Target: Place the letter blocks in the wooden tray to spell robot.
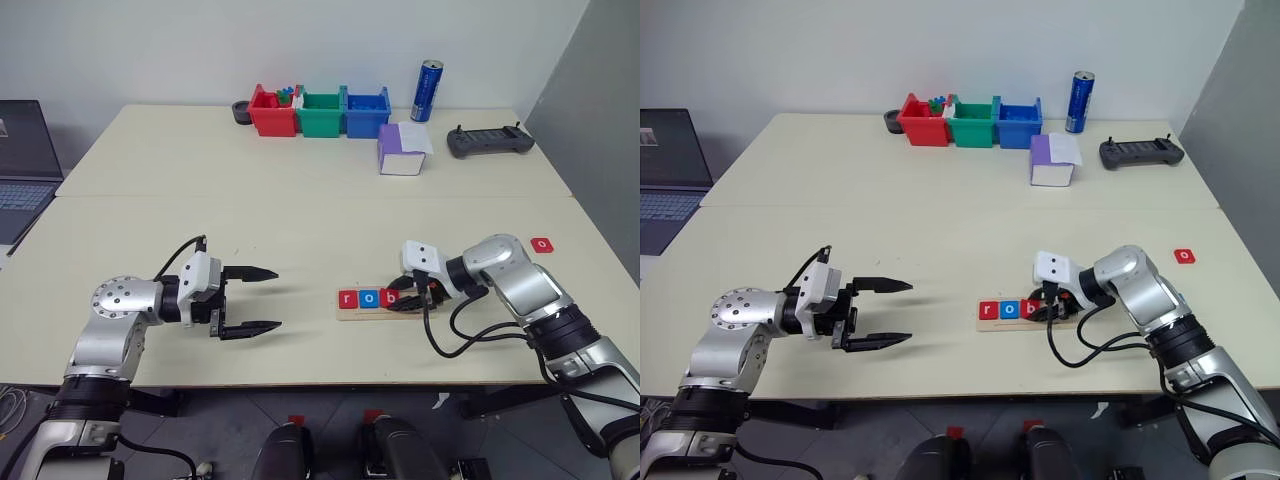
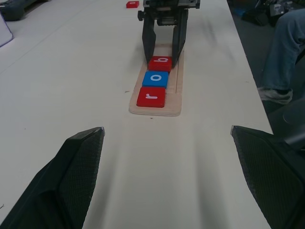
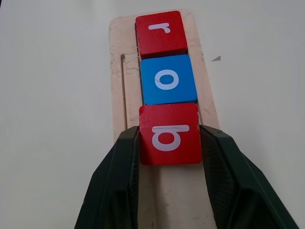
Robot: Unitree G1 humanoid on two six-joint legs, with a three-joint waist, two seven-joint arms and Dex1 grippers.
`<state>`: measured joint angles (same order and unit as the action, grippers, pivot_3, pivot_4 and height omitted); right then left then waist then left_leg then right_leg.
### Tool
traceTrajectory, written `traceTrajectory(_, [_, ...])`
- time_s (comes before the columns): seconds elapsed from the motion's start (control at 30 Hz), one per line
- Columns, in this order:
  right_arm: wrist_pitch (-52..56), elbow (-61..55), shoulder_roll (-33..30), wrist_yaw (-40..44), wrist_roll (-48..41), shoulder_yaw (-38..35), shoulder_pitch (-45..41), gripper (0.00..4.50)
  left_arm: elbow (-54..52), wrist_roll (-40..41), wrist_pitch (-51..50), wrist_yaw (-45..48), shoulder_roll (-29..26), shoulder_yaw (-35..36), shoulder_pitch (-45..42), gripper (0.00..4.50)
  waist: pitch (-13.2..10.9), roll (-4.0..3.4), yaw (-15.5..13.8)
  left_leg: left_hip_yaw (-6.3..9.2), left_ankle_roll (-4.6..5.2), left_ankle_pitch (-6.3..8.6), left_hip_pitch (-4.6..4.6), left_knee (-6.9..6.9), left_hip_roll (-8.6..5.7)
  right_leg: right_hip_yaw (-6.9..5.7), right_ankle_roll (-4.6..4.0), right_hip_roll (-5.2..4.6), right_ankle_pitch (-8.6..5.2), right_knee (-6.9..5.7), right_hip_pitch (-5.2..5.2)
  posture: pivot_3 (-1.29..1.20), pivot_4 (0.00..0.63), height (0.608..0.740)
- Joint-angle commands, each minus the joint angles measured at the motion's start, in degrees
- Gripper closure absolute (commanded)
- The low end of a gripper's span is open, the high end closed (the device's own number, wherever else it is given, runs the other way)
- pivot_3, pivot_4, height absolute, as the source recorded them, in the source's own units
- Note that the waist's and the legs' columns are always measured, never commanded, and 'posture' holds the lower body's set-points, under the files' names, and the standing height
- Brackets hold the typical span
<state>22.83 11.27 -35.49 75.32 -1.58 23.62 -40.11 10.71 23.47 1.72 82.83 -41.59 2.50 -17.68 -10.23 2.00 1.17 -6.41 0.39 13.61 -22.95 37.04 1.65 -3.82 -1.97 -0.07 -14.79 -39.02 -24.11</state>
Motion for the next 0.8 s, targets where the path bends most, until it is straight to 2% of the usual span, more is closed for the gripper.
traceTrajectory(0.03, [-0.9, -0.4, 0.3, 0.8, 0.3, 0.1, -1.6, 3.04, -1.5, 0.2, 1.0, -0.4, -0.7, 1.0, -0.1, 0.00, 0.0, 0.00, 0.0, 0.00, 0.00, 0.00, 0.00, 0.00, 0.00, 0.00, 0.00, 0.00, 0.00, 0.00, 0.00, 0.00, 0.150, 0.740])
traceTrajectory(0.8, [-1.8, 0.5, 1.4, 2.5, 2.9, 1.7, -3.3, 3.04, 0.0, 0.4, 2.6, -0.4, -0.8, 1.3, 0.4, 0.00, 0.0, 0.00, 0.2, 0.00, 0.00, 0.00, 0.01, 0.00, 0.00, 0.00, 0.00, 0.00, 0.00, 0.00, 0.00, 0.00, 0.150, 0.740])
